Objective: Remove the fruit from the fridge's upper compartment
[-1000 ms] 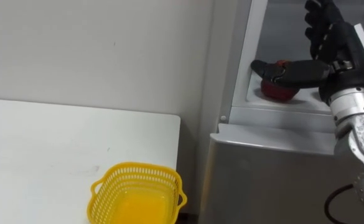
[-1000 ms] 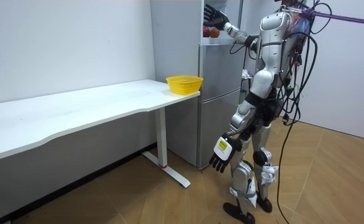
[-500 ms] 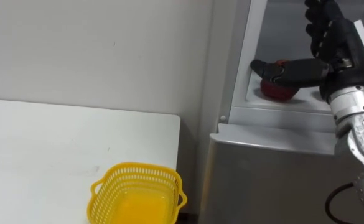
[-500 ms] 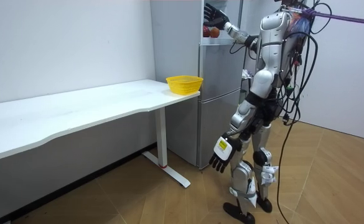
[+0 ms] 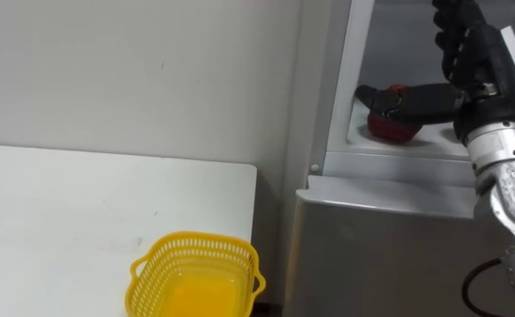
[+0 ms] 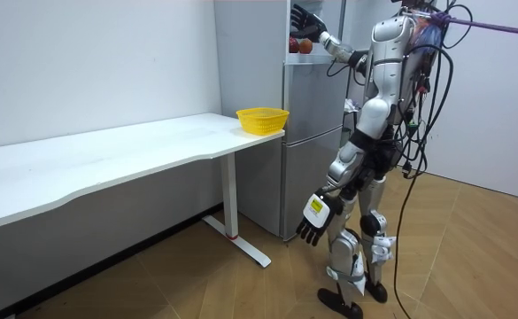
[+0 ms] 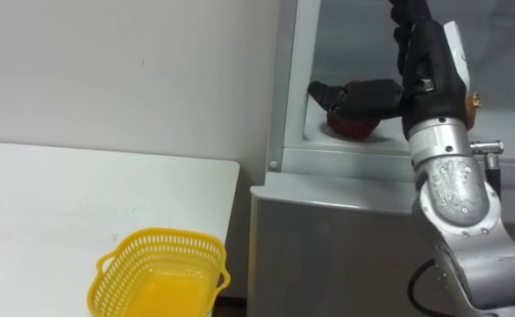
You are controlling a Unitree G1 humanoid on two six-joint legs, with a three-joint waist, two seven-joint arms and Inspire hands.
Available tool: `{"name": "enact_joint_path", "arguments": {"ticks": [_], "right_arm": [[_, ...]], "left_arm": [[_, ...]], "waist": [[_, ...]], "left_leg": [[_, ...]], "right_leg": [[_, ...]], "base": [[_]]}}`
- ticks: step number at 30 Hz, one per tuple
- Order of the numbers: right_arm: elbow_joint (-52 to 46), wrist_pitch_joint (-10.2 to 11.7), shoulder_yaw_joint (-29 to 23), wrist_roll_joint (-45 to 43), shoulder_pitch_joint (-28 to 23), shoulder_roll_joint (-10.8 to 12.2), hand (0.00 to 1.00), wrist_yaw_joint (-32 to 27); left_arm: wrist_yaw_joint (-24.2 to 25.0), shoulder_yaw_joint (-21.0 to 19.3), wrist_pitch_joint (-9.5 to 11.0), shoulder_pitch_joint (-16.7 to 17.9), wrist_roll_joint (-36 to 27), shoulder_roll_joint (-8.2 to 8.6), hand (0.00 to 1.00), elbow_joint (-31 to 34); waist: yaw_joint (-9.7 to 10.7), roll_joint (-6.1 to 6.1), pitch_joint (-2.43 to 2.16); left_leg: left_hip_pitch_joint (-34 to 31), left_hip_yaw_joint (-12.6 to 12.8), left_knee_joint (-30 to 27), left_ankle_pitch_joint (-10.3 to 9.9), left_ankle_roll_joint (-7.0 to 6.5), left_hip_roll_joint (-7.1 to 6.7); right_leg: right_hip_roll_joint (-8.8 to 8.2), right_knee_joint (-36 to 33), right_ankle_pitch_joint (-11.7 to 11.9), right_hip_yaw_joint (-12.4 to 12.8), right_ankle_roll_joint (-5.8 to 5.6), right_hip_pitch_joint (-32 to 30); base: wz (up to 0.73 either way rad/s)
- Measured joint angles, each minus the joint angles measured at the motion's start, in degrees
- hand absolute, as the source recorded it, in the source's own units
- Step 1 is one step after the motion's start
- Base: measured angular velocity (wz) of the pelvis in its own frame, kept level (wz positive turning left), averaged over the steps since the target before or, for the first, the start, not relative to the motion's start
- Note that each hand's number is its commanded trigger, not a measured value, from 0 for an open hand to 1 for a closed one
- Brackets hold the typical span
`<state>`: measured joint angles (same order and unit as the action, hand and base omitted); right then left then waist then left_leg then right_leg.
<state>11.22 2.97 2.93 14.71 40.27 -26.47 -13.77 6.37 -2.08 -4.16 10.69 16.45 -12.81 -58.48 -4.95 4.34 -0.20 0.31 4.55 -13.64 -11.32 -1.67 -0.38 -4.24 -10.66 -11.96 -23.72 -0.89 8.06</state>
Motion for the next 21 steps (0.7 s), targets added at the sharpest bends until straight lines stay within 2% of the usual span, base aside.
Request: {"name": "enact_joint_path", "arguments": {"ticks": [21], "right_arm": [[0.0, 0.01, -0.12, -1.94, -0.5, 0.0, 0.0, 0.2]], "left_arm": [[-0.05, -0.01, 0.53, -0.42, 0.0, 0.2, 0.0, 0.0]], "waist": [[0.61, 0.22, 0.28]], "left_leg": [[0.0, -0.02, 0.07, 0.0, 0.0, 0.0]], "right_leg": [[-0.02, 0.0, 0.0, 0.01, 0.0, 0.03]], "base": [[0.0]]}}
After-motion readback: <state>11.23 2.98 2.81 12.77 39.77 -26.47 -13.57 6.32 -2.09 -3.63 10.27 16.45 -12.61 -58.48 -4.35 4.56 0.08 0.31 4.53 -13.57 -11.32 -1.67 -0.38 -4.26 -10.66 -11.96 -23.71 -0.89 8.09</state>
